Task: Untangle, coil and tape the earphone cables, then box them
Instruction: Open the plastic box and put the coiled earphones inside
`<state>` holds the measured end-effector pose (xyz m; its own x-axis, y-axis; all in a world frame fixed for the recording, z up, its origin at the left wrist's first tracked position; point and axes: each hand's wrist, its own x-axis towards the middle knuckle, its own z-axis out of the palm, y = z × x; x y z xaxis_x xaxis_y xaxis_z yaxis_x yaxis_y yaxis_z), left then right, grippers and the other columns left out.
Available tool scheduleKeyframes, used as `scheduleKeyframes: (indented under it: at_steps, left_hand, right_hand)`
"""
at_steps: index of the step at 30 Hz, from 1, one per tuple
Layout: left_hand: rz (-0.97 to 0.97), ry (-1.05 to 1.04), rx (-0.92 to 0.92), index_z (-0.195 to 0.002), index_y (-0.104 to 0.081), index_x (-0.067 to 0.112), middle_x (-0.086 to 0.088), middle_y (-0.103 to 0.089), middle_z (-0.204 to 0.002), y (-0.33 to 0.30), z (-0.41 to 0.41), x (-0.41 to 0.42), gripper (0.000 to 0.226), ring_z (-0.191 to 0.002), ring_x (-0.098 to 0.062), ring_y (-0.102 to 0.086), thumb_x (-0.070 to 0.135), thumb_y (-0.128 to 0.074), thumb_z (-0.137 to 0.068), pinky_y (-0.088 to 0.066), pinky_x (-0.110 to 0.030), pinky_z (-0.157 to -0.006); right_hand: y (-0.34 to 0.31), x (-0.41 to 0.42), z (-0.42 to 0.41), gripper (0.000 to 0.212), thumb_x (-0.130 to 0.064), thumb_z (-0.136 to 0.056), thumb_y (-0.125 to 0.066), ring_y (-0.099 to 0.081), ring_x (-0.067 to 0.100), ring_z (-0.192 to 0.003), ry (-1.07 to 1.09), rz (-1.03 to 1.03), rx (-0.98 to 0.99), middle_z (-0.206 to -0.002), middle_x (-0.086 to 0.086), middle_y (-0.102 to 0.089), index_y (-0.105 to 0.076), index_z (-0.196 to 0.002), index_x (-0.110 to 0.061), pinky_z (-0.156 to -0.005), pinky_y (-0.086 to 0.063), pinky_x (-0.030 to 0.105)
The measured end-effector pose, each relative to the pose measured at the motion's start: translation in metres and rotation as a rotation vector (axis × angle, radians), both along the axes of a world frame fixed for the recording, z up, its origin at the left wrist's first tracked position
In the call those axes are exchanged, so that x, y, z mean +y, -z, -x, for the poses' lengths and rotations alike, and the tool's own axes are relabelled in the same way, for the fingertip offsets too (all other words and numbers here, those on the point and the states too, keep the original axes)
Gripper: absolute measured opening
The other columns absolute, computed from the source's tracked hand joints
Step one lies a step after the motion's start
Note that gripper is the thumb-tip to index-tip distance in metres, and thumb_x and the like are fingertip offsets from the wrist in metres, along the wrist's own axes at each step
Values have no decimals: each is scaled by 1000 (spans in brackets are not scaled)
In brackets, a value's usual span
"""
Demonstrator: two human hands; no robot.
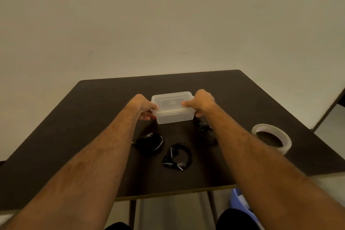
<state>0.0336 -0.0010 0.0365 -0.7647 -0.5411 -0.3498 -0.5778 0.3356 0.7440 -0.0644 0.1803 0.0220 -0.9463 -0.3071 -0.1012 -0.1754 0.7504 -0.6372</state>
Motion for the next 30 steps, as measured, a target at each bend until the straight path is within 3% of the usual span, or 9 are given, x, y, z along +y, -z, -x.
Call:
scheduleKeyframes:
  at_steps: [4, 9, 11, 16, 21, 23, 25, 27, 30]
  left_hand:
    - [41, 0, 3, -115, -60, 0, -15, -67, -107, 2, -20, -10, 32, -75, -18, -66, 14, -71, -89, -54, -28, -59]
    - [108, -37, 35, -116, -64, 4, -13, -67, -105, 7, -32, -15, 36, -83, -19, -63, 23, -73, -87, -57, -33, -79]
    - [160, -30, 56, -114, -66, 4, -12, -67, -103, 8, -35, -15, 36, -79, -18, -60, 27, -74, -87, -55, -34, -79]
    - [369, 17, 109, -104, -71, 6, -9, -69, -97, -8, -35, -8, 32, -84, -20, -65, 33, -74, -86, -55, -35, -78]
    - [350, -11, 325, -100, -73, 11, -5, -72, -95, -33, -30, 2, 23, -82, -19, -67, 28, -77, -85, -56, -36, -78]
    - [233, -25, 437, -113, -69, 11, -6, -71, -101, -35, -26, 7, 31, -83, -19, -69, 22, -77, -85, -59, -36, -78]
    - [106, -29, 531, -131, -59, 8, -7, -69, -106, -33, -23, 16, 47, -87, -18, -69, 18, -74, -88, -59, -31, -73]
    - [116, -16, 575, -135, -56, 9, -6, -68, -109, -27, -22, 22, 47, -89, -14, -68, 20, -70, -91, -59, -28, -70]
    - [212, 21, 590, -121, -66, 13, -4, -70, -102, -17, -27, 28, 30, -86, -12, -68, 22, -67, -93, -56, -27, -65]
  right_hand:
    - [0, -10, -20, 37, -40, -84, -74, -67, 21, -81, -11, -1, -5, -100, 10, -64, -56, -99, -11, -71, -62, 33]
    - [-6, -13, -31, 46, -40, -85, -74, -61, 19, -83, -6, 0, 8, -99, 7, -59, -59, -113, -6, -69, -57, 31]
    - [-7, -13, -33, 48, -42, -85, -73, -59, 18, -82, -14, -22, 42, -99, 6, -60, -60, -114, -7, -64, -52, 27]
    - [-16, -8, -28, 37, -45, -85, -71, -60, 16, -73, -36, -22, 123, -88, 3, -61, -60, -98, -11, -58, -47, 26]
    - [-50, 17, -14, 14, -15, -89, -69, -58, 18, -61, 20, 298, 133, -72, 6, -64, -65, -78, -7, -56, -53, 29]
    - [-65, 32, -12, 6, -7, -86, -71, -68, 25, -72, 20, 504, 68, -86, 13, -70, -66, -89, -5, -65, -61, 38]
    - [-76, 52, -8, 14, -5, -82, -75, -70, 25, -78, 22, 620, 105, -91, 12, -70, -65, -91, -7, -70, -62, 40]
    - [-80, 72, -1, 17, -8, -78, -78, -68, 19, -77, 63, 572, 264, -87, 6, -68, -64, -87, -11, -70, -59, 33]
    - [-67, 99, 7, 11, -14, -81, -75, -60, 15, -75, 153, 273, 528, -84, 0, -66, -66, -87, -15, -68, -50, 29]
